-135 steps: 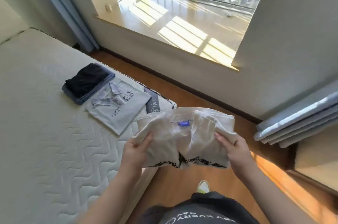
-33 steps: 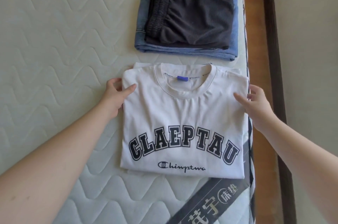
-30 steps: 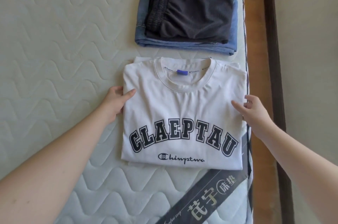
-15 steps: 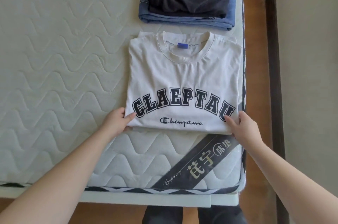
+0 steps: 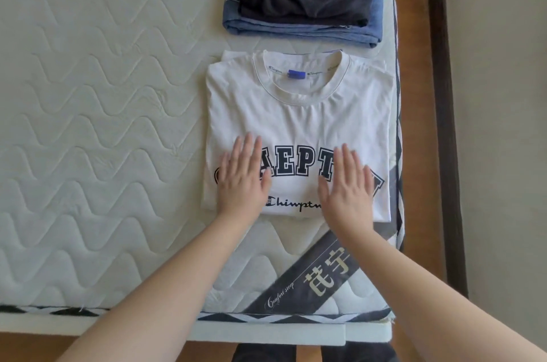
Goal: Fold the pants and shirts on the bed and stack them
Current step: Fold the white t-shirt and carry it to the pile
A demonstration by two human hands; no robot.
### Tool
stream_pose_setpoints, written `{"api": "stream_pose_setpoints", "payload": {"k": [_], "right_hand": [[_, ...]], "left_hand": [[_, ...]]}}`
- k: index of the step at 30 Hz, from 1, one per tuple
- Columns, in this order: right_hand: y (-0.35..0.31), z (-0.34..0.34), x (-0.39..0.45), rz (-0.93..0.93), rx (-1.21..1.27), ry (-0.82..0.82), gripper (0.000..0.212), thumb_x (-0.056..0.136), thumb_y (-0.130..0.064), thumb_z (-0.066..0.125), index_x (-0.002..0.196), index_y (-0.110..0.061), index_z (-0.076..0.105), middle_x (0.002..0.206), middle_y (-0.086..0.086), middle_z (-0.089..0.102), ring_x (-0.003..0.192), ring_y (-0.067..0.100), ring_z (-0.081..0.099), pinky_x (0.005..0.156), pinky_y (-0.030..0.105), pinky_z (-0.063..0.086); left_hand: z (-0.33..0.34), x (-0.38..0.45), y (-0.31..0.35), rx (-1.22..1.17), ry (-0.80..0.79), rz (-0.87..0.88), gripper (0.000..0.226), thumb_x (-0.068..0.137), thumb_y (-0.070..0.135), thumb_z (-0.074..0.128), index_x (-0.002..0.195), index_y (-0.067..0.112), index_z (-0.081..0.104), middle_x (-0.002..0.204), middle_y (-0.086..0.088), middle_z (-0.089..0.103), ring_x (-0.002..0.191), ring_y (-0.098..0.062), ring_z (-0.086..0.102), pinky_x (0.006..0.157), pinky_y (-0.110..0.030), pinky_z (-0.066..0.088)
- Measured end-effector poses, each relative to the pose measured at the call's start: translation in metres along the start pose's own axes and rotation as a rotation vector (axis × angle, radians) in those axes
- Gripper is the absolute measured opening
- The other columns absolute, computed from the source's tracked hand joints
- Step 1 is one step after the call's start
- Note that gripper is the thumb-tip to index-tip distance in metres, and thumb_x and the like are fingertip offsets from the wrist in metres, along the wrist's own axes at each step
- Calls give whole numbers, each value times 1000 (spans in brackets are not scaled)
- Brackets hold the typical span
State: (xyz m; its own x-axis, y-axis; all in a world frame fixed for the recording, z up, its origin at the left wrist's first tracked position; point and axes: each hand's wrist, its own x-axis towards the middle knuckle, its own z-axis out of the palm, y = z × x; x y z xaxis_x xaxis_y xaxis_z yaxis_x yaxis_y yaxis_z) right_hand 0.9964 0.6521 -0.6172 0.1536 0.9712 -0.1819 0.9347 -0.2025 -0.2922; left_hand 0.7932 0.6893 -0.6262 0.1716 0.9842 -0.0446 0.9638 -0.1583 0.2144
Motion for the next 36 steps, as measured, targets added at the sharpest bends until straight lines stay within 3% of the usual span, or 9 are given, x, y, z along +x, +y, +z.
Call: {"api": "stream_pose_setpoints", "payload": {"k": [4, 9, 12, 17, 20, 23, 30, 36], "right_hand": [[-22, 25, 30, -88, -65, -89, 65, 102, -43, 36, 157, -16, 15, 164, 1, 12, 151, 14, 5, 123, 36, -2], [-1, 36, 44, -65, -141, -157, 77, 96, -63, 21, 158, -21, 2, 164, -4, -3, 150, 9, -8, 122, 37, -6], [7, 26, 48, -19, -151, -153, 79, 96, -67, 16, 158, -22, -1, 164, -6, -7, 150, 10, -11, 123, 38, -5], [19, 4, 99, 43, -97, -62, 74, 98, -58, 19, 157, -19, -3, 165, -3, -6, 151, 12, -11, 122, 36, -5], [11, -3, 153, -19, -77, -18, 74, 98, -59, 15, 157, -19, -2, 165, -4, -7, 151, 14, -8, 122, 35, -6], [9, 0, 192, -110, -73, -82, 76, 96, -61, 14, 157, -20, -4, 165, -4, -10, 150, 12, -12, 123, 36, -4], [24, 20, 207, -131, -51, -21, 86, 93, -69, 26, 156, -21, -7, 165, -6, -6, 151, 9, -9, 123, 35, 1], [25, 15, 211, -124, -37, -77, 92, 90, -72, 28, 156, -21, -9, 165, -7, -8, 150, 9, -10, 122, 32, -4]], "left_hand": [[30, 17, 19, 52, -147, -67, 65, 99, 42, 37, 155, 13, 25, 162, -10, 21, 150, -25, 20, 120, -49, 20], [39, 21, 12, 94, -173, -43, 65, 95, 45, 37, 153, 15, 32, 161, -8, 27, 148, -27, 26, 116, -52, 26], [28, 25, -9, 118, -199, -52, 69, 96, 52, 26, 155, 16, 26, 163, -3, 19, 151, -21, 18, 120, -51, 18], [13, 86, -37, 150, -159, -51, 73, 96, 53, 14, 157, 12, 11, 165, -4, 8, 152, -19, 8, 122, -47, 7], [14, 144, -30, 102, -136, -72, 75, 94, 55, 9, 157, 15, 7, 166, -1, 2, 152, -16, 2, 123, -44, 1], [20, 179, -32, 116, -153, -47, 72, 96, 55, 14, 158, 19, 4, 166, 0, 1, 152, -14, 0, 122, -43, -1], [37, 185, -40, 138, -152, -37, 76, 92, 59, 13, 158, 21, -1, 166, 2, -1, 152, -17, -1, 122, -50, 6], [36, 196, -40, 145, -320, -75, 76, 95, 62, 12, 154, 26, -19, 162, 7, -24, 149, -13, -20, 121, -47, -9]]}}
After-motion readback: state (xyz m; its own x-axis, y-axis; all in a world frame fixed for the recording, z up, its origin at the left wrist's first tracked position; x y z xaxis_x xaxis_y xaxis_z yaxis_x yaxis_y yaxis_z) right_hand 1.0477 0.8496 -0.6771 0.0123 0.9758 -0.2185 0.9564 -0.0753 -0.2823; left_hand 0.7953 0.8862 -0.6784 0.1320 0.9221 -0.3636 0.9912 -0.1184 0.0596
